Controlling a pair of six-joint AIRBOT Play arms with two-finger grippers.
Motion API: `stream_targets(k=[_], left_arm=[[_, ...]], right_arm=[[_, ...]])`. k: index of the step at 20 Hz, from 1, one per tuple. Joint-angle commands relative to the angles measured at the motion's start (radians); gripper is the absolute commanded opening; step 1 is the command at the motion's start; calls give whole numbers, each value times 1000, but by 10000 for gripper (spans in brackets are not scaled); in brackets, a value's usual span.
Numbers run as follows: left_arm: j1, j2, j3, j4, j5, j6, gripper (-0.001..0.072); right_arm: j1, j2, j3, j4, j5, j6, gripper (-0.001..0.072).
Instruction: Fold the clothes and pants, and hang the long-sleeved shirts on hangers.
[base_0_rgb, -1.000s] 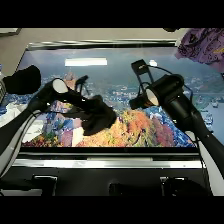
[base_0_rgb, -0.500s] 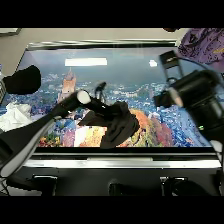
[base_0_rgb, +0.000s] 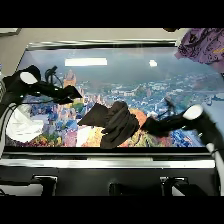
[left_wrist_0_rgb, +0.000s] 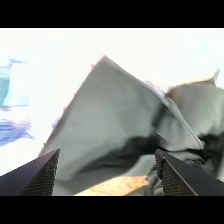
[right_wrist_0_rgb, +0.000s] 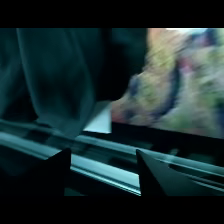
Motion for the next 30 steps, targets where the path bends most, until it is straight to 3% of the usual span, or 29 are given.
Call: stream_targets(k=[1,4,9,11,12,16,19,21,24,30], left_arm=[[74,2,1,0,-20,10,714],[75,1,1,0,-20,10,714],[75,1,1,0,-13,10,713],[75,1,1,-1,-14,7,712],[73,1,0,-2,-15,-36,707],[27,-82,-2,-14,39,64,707],[14,-179,-2,-112,16,141,707],[15,-204,-2,-113,20,156,707],[1,-223,-2,-112,2,247,707],[-67,-272,-2,-112,3,265,702]], right_arm=[[190,0,-198,246,-290,-13,474],[335,-5,-205,258,-475,57,473],[432,-104,-205,267,-539,129,461],[429,-100,-202,267,-587,129,71],[429,-94,-194,261,-598,129,33],[429,-60,-174,207,-537,137,33],[429,-23,-174,124,-469,193,33],[429,-6,-174,96,-457,205,33],[429,-3,-174,93,-462,220,33],[429,-2,-174,105,-460,239,34]])
